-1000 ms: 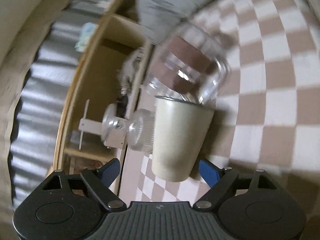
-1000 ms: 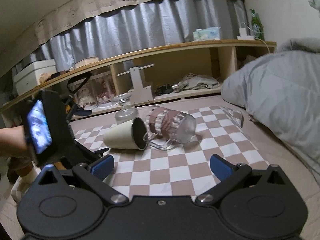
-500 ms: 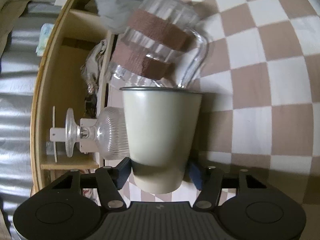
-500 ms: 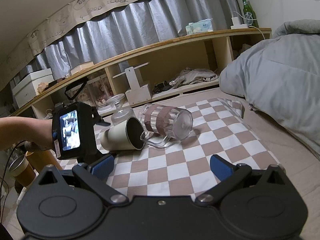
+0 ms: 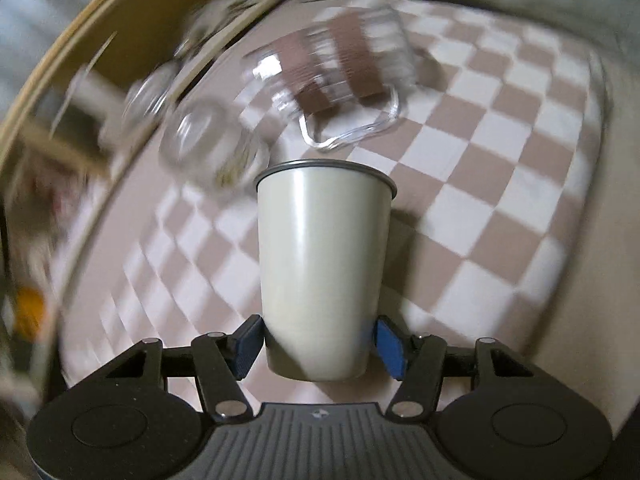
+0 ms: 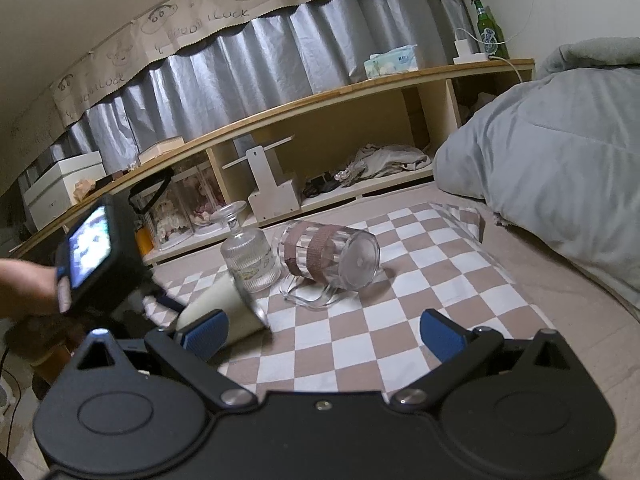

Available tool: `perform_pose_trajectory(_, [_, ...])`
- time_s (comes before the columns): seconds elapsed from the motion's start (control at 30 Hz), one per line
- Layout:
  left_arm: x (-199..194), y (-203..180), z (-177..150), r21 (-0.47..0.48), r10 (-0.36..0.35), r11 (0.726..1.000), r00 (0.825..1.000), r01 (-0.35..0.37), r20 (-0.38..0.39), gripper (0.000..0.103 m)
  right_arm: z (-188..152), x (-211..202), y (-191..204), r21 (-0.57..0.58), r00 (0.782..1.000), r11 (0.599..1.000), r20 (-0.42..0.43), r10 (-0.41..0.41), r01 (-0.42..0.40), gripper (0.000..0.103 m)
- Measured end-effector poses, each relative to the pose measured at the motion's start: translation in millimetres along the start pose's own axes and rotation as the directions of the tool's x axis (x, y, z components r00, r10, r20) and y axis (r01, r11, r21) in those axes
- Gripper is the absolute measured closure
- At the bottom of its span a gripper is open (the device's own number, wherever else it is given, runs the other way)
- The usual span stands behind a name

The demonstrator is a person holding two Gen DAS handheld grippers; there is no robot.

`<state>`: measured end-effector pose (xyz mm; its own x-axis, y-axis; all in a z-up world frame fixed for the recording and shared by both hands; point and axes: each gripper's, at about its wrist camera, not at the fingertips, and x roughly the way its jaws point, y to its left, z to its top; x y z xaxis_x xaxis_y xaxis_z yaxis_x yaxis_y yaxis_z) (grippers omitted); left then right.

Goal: Flip cup upright
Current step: 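Lift the cream cup with the left gripper and rotate it upright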

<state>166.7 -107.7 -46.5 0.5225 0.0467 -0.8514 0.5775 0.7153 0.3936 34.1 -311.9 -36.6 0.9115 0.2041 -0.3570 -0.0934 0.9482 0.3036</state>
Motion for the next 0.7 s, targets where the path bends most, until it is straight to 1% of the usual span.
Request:
perform_pose_trajectory(0.03, [-4.9, 0.2, -6.7, -0.065, -0.026, 0.998, 1.0, 0.026, -0.002, 0.042, 0.2, -0.6, -0.1, 0.002, 1.0, 1.0, 0.002, 0.002, -0.002, 0.0])
perform_pose_trajectory(0.1, [-12.6, 0.4, -15.2, -0.15, -0.067, 0.986, 0.998, 0.067, 0.011, 0.042, -0.2, -1.4, -1.2, 0.008, 1.0, 1.0, 0.004, 0.005, -0.005, 0.0])
perform_pose_trajectory(0.13, [-16.0, 0.6, -19.4, -0.194, -0.084, 0.977, 0.996, 0.086, 0.022, 0.042, 0.1, -1.7, -1.6, 0.013, 1.0, 1.0, 0.004, 0.008, -0.008, 0.0])
perform_pose_trajectory(0.2, [-22.6, 4.7, -27.4, -0.289, -0.113, 0.949, 0.992, 0.124, 0.056, 0.042, 0.9, -1.6, -2.7, 0.024, 1.0, 0.999, 0.001, 0.022, -0.022, 0.0])
perform_pose_trajectory(0.3, [-30.9, 2.4, -40.4, -0.389, -0.111, 0.909, 0.986, 0.151, 0.123, 0.042, 4.2, 1.9, -3.8, 0.064, 0.999, 0.997, -0.024, 0.049, -0.047, 0.0])
perform_pose_trajectory(0.37, [-33.5, 1.8, -49.9, -0.445, -0.113, 0.878, 0.979, 0.178, 0.169, 0.042, 9.7, 8.1, -3.4, 0.106, 0.996, 0.993, -0.06, 0.062, -0.056, 0.0])
perform_pose_trajectory(0.43, [-33.8, 5.1, -57.0, -0.49, -0.122, 0.847, 0.972, 0.206, 0.199, 0.042, 17.1, 17.8, -2.1, 0.146, 0.993, 0.988, -0.099, 0.063, -0.048, 0.0])
perform_pose_trajectory(0.47, [-33.0, 5.1, -59.7, -0.504, -0.115, 0.837, 0.969, 0.212, 0.217, 0.042, 21.0, 24.2, -0.9, 0.167, 0.99, 0.985, -0.125, 0.07, -0.049, 0.0])
perform_pose_trajectory(0.53, [-35.4, 3.5, -66.2, -0.515, -0.084, 0.832, 0.963, 0.208, 0.255, 0.041, 28.8, 40.3, 2.1, 0.207, 0.977, 0.976, -0.184, 0.107, -0.068, 0.0])
perform_pose_trajectory(0.57, [-36.0, 4.6, -67.0, -0.516, -0.081, 0.83, 0.96, 0.213, 0.267, 0.041, 31.7, 49.1, 3.8, 0.23, 0.967, 0.969, -0.215, 0.137, -0.086, 0.0])
perform_pose_trajectory(0.63, [-38.4, 7.3, -69.5, -0.519, -0.083, 0.821, 0.95, 0.236, 0.3, 0.041, 35.4, 69.2, 9.6, 0.268, 0.941, 0.956, -0.275, 0.198, -0.123, 0.0])
perform_pose_trajectory(0.7, [-39.2, 9.7, -70.8, -0.519, -0.089, 0.818, 0.946, 0.247, 0.311, 0.041, 38.3, 91.7, 17.9, 0.299, 0.909, 0.942, -0.331, 0.252, -0.153, 0.0])
